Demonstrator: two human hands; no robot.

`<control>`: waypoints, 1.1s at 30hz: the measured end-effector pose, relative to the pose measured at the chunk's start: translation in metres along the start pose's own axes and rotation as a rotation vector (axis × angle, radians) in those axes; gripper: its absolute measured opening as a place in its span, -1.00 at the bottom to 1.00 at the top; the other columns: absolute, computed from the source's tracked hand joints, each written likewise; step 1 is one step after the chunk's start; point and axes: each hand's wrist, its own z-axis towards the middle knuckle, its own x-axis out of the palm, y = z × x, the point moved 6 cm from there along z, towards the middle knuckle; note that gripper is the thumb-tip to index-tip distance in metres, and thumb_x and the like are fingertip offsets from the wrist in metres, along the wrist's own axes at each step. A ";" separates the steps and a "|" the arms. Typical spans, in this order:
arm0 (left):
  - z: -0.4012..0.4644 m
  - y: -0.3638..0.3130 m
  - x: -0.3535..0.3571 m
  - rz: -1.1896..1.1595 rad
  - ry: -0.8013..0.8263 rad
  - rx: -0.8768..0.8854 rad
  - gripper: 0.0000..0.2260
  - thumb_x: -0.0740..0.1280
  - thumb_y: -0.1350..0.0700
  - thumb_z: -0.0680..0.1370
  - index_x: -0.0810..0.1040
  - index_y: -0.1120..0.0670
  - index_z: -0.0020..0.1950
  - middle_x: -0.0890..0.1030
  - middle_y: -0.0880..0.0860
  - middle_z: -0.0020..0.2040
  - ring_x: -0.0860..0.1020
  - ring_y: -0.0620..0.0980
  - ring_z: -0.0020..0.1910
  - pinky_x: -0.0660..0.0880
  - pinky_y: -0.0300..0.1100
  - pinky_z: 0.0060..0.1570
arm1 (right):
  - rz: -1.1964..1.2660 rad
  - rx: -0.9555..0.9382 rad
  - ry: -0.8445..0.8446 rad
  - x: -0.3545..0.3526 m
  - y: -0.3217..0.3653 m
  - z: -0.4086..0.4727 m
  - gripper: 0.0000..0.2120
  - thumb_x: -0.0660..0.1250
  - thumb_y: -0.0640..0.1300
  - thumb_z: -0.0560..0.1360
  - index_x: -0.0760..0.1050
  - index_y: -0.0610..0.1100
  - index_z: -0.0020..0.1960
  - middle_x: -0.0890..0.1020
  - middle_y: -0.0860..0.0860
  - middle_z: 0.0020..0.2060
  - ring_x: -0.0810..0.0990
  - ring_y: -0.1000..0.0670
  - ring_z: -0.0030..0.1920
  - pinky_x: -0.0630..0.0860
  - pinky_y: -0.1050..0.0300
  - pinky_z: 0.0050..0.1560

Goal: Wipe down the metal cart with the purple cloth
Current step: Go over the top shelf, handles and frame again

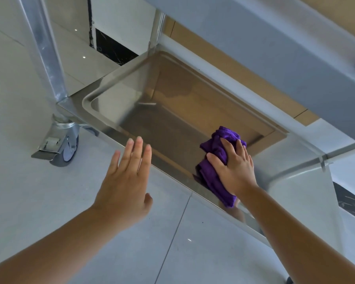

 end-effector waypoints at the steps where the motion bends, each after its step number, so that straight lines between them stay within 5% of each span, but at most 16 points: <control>1: -0.001 0.000 0.002 0.003 0.003 0.000 -0.04 0.56 -0.01 0.10 0.29 0.32 0.39 0.33 0.33 0.39 0.33 0.31 0.36 0.21 0.16 0.25 | 0.001 -0.002 -0.005 0.000 0.002 0.001 -0.12 -0.16 0.49 0.25 0.15 0.11 0.47 0.20 -0.09 0.47 0.10 -0.14 0.47 0.07 -0.14 0.45; 6: -0.003 0.000 0.005 -0.009 -0.003 -0.004 0.01 0.55 -0.04 0.09 0.25 0.30 0.43 0.28 0.31 0.42 0.25 0.29 0.41 0.16 0.11 0.38 | 0.007 -0.010 0.004 0.002 0.016 0.004 -0.11 -0.17 0.49 0.24 0.14 0.12 0.47 0.15 -0.08 0.49 0.05 -0.12 0.49 0.01 -0.11 0.48; 16: -0.003 0.003 -0.001 -0.064 0.020 0.022 -0.03 0.54 -0.06 0.08 0.31 0.31 0.39 0.39 0.29 0.36 0.38 0.26 0.34 0.28 0.09 0.25 | -0.003 -0.127 0.091 0.009 0.085 0.021 -0.28 0.01 0.42 0.41 0.11 0.12 0.48 0.07 -0.09 0.52 -0.01 -0.14 0.51 -0.04 -0.09 0.49; 24: -0.009 0.018 -0.001 -0.182 -0.009 0.117 -0.14 0.37 -0.10 0.20 0.29 0.24 0.43 0.31 0.20 0.44 0.24 0.11 0.43 0.16 -0.07 0.39 | 0.061 -0.381 0.388 0.012 0.184 0.060 -0.37 0.31 -0.05 0.49 0.14 0.16 0.48 -0.07 0.02 0.54 -0.11 -0.04 0.52 -0.16 0.02 0.45; 33: -0.011 0.024 0.003 -0.250 0.018 0.162 -0.09 0.29 -0.22 0.19 0.26 0.22 0.44 0.26 0.17 0.47 0.16 0.07 0.46 0.17 -0.12 0.34 | -0.012 -0.601 0.434 0.027 0.282 0.081 -0.48 0.22 -0.10 0.55 0.20 0.14 0.47 -0.10 0.00 0.54 -0.20 -0.11 0.51 -0.18 -0.09 0.44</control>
